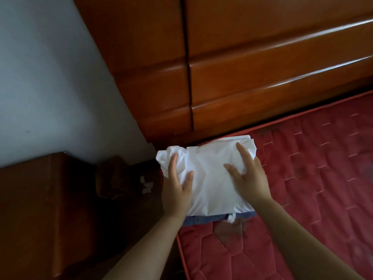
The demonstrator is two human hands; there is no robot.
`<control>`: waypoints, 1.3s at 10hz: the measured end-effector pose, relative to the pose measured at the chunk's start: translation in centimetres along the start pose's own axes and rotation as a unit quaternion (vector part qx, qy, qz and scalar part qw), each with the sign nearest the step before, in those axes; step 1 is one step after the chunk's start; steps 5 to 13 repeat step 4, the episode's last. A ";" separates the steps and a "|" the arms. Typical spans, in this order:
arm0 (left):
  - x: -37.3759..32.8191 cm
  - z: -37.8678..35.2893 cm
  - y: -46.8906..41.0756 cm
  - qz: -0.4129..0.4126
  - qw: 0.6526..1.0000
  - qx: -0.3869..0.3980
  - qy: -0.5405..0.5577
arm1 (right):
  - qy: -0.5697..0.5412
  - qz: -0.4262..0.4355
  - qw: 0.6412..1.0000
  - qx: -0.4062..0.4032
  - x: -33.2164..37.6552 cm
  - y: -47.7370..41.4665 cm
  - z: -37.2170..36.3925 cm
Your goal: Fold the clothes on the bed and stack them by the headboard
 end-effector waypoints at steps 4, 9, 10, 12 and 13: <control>2.2 1.5 0.6 0.065 0.969 0.071 -0.227 | 0.082 -0.071 0.992 0.066 -1.1 1.3 0.4; 2.2 1.5 0.6 0.065 0.969 0.071 -0.227 | 0.082 -0.071 0.992 0.066 -1.1 1.3 0.4; 2.2 1.5 0.6 0.065 0.969 0.071 -0.227 | 0.082 -0.071 0.992 0.066 -1.1 1.3 0.4; 2.2 1.5 0.6 0.065 0.969 0.071 -0.227 | 0.082 -0.071 0.992 0.066 -1.1 1.3 0.4; 2.2 1.5 0.6 0.065 0.969 0.071 -0.227 | 0.082 -0.071 0.992 0.066 -1.1 1.3 0.4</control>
Point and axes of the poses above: each hand's wrist, its own y-axis away from the middle knuckle, its own z-axis out of the back of the hand, x = y × z, the point moved 5 cm from there along -y, towards the middle knuckle, and after that the axes turned 3 degrees about y, right-handed, at the moved point
